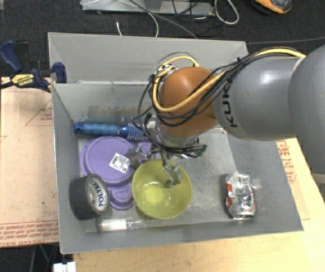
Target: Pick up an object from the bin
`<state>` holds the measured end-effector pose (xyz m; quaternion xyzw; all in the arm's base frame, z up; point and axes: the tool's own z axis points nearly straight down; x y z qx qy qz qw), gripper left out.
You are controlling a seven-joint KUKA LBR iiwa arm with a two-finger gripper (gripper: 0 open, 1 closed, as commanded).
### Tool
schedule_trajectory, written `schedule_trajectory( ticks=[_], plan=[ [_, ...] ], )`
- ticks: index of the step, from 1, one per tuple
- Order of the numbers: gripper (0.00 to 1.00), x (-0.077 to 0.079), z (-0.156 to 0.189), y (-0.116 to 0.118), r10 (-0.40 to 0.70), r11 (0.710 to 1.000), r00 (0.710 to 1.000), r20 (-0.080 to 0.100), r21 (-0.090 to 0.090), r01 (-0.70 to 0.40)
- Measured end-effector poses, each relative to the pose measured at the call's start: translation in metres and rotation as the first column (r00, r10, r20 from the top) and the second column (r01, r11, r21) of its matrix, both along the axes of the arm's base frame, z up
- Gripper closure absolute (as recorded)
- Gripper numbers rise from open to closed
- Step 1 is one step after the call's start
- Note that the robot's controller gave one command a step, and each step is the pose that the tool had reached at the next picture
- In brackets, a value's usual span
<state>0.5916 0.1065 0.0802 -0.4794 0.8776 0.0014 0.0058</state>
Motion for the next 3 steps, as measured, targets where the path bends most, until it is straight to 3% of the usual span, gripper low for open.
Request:
schedule_trajectory(
  ticks=[1,2,3],
  plan=[
    [0.00,-0.003,0.019,-0.008,-0.227,0.974,0.974,-0.003,0.004,0.227],
    [0.00,-0.003,0.002,0.000,0.045,0.999,0.999,0.000,0.003,-0.045],
    [0.00,-0.003,0.006,-0.014,-0.147,0.989,0.989,0.001,0.006,0.147]
  ],
)
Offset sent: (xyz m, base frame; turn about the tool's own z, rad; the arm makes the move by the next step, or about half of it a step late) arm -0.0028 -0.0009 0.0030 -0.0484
